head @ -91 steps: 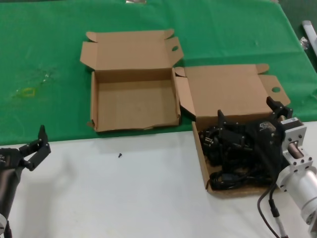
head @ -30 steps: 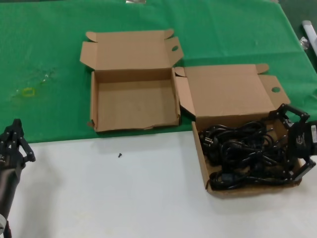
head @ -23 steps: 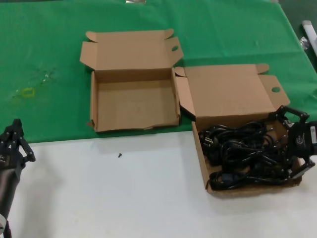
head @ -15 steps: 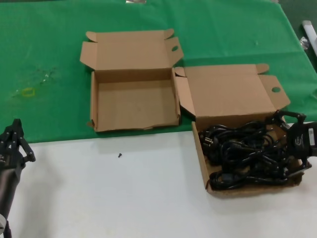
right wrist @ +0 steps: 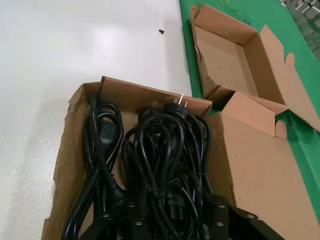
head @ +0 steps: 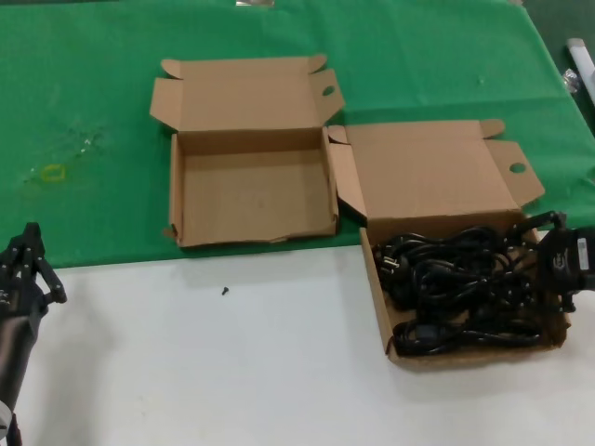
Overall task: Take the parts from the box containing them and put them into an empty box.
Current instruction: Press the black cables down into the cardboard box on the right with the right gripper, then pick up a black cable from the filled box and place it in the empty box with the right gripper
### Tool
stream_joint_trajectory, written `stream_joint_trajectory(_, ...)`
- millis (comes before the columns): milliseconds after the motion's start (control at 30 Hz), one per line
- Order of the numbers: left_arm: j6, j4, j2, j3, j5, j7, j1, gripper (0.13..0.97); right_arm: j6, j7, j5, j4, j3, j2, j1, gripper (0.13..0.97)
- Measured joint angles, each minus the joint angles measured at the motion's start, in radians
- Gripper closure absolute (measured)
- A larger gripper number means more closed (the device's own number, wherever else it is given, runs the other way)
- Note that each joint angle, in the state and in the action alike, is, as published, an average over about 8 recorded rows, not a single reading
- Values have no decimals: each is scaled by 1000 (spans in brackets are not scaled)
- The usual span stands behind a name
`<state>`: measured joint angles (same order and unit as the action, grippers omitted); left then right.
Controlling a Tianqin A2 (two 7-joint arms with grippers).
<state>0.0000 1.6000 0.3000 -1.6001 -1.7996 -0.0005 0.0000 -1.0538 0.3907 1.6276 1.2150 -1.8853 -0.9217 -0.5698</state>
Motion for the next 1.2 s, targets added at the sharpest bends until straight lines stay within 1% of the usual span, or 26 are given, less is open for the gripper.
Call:
stream_joint_trajectory(200,0,0,0,0,0,0,0,955,2,-1,-2,-2,1,1,-1,727)
stream_joint_trajectory(233,0,0,0,0,0,0,0,955,2,-1,-2,-2,1,1,-1,727)
stream_joint_trajectory(500,0,0,0,0,0,0,0,955,0,-6,3,2,9,-9,0,867)
stream_joint_trajectory(633,0,0,0,0,0,0,0,955,-7,-16,7,11,15,-20,-3,867)
stream_joint_trajectory(900,0,0,0,0,0,0,0,955,-27,-50,19,38,28,-44,-25,914)
stream_joint_trajectory(967,0,0,0,0,0,0,0,955,-31,-62,22,45,32,-46,-37,914)
stream_joint_trajectory(1200,0,0,0,0,0,0,0,955,-25,-97,20,49,35,-19,-107,915)
